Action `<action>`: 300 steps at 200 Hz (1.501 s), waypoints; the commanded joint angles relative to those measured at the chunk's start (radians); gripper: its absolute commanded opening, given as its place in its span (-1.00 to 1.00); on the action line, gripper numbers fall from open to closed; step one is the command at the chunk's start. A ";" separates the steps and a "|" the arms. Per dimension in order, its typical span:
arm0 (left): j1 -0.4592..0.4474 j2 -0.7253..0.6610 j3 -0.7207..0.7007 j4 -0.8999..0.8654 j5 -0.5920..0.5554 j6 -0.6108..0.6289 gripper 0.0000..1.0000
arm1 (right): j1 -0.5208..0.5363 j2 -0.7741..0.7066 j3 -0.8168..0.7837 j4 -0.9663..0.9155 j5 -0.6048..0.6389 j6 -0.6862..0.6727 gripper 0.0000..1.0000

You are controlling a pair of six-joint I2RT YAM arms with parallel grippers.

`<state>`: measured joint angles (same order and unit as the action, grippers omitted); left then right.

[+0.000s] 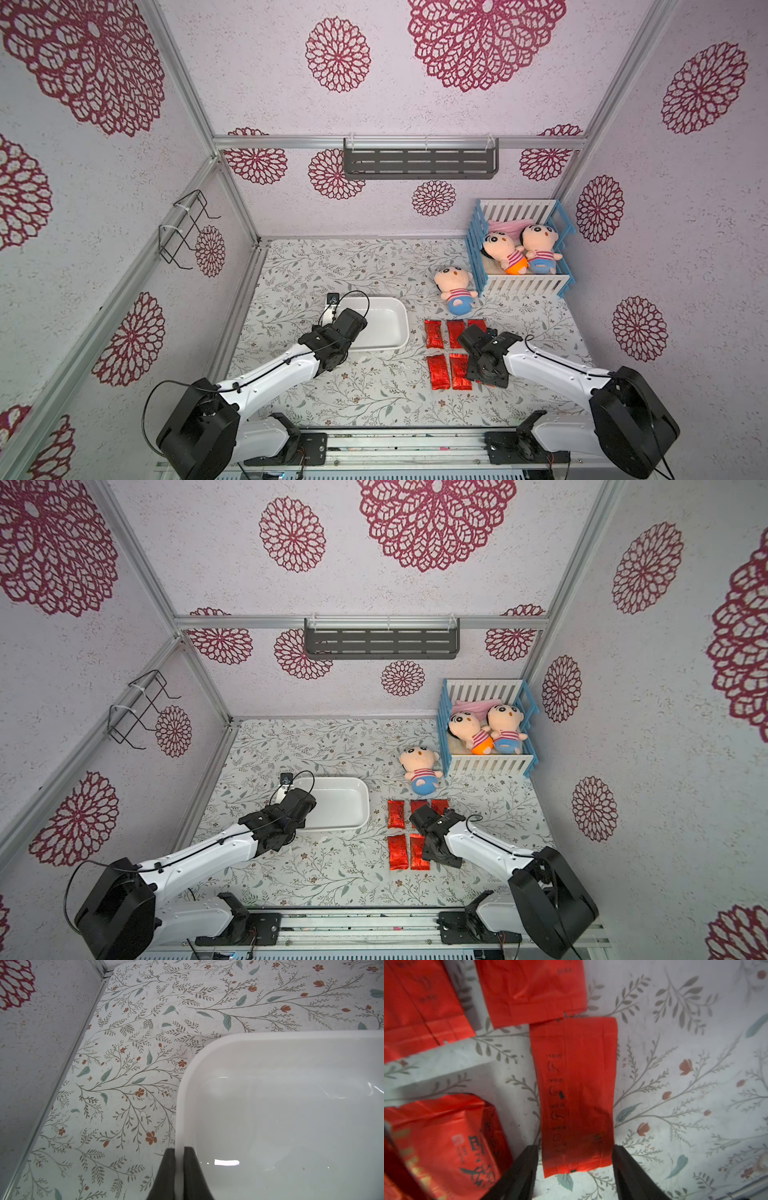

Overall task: Take the tea bags out of the storage box
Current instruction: Place the tea bag at the center of the board.

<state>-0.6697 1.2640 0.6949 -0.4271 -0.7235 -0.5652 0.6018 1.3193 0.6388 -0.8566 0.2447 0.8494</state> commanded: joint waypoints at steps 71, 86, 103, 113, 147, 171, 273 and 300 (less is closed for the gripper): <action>-0.022 0.009 0.012 -0.009 -0.007 0.022 -1.00 | 0.030 0.062 0.049 -0.036 0.063 0.005 0.21; -0.022 0.009 0.012 -0.009 -0.008 0.022 -1.00 | 0.030 0.077 0.056 -0.045 0.076 0.008 0.20; -0.022 0.011 0.012 -0.009 -0.007 0.022 -1.00 | 0.032 0.089 0.062 -0.056 0.091 0.010 0.16; -0.023 0.012 0.014 -0.009 -0.007 0.022 -1.00 | 0.032 0.093 0.068 -0.060 0.102 0.012 0.16; -0.024 0.012 0.014 -0.009 -0.007 0.022 -1.00 | 0.039 0.136 0.087 -0.086 0.124 0.011 0.15; -0.024 0.012 0.014 -0.010 -0.007 0.021 -1.00 | 0.048 0.151 0.090 -0.091 0.135 0.016 0.15; -0.024 0.021 0.018 -0.012 -0.010 0.022 -1.00 | 0.065 0.101 0.095 -0.087 0.122 0.001 0.20; -0.025 0.022 0.018 -0.012 -0.010 0.022 -1.00 | 0.059 -0.028 0.126 -0.028 0.048 -0.052 0.27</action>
<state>-0.6765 1.2758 0.6968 -0.4271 -0.7235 -0.5652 0.6613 1.4174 0.7319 -0.9405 0.3481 0.8421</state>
